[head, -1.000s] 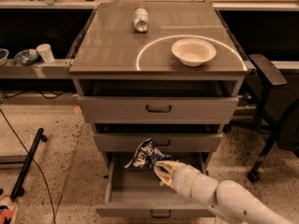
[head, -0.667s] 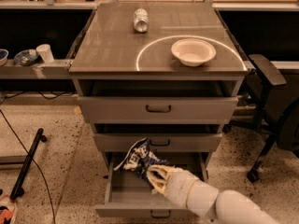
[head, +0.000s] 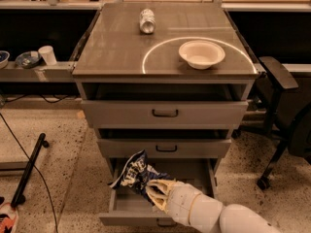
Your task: Pick blue chip bag from bottom drawer and place on counter
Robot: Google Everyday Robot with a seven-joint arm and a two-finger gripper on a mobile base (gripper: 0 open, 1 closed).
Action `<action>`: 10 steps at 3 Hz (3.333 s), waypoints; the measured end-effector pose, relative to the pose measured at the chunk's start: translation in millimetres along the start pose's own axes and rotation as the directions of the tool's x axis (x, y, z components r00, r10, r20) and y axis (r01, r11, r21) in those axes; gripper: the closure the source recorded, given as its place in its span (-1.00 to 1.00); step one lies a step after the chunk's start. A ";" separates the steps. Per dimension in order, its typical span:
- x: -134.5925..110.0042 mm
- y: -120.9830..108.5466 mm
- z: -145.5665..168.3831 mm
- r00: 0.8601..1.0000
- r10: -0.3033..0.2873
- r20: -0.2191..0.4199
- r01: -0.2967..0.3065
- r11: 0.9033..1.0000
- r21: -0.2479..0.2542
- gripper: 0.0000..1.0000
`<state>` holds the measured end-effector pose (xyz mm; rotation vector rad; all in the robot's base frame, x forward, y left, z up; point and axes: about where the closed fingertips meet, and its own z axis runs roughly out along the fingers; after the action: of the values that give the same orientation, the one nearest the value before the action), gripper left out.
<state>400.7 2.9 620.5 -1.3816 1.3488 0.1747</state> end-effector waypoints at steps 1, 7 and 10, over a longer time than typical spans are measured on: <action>-29.9 -20.3 6.2 0.995 -0.095 -0.006 0.094 0.994 -0.047 1.00; -111.5 -274.4 67.1 0.942 -0.303 -0.144 0.265 0.935 -0.236 1.00; -140.6 -330.9 110.0 0.925 -0.375 -0.054 0.341 0.886 -0.316 1.00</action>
Offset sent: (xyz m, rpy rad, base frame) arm 0.0765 0.0418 0.1652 -0.2840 -0.1415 0.2493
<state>666.8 69.7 877.5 -1.9015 1.1632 0.0531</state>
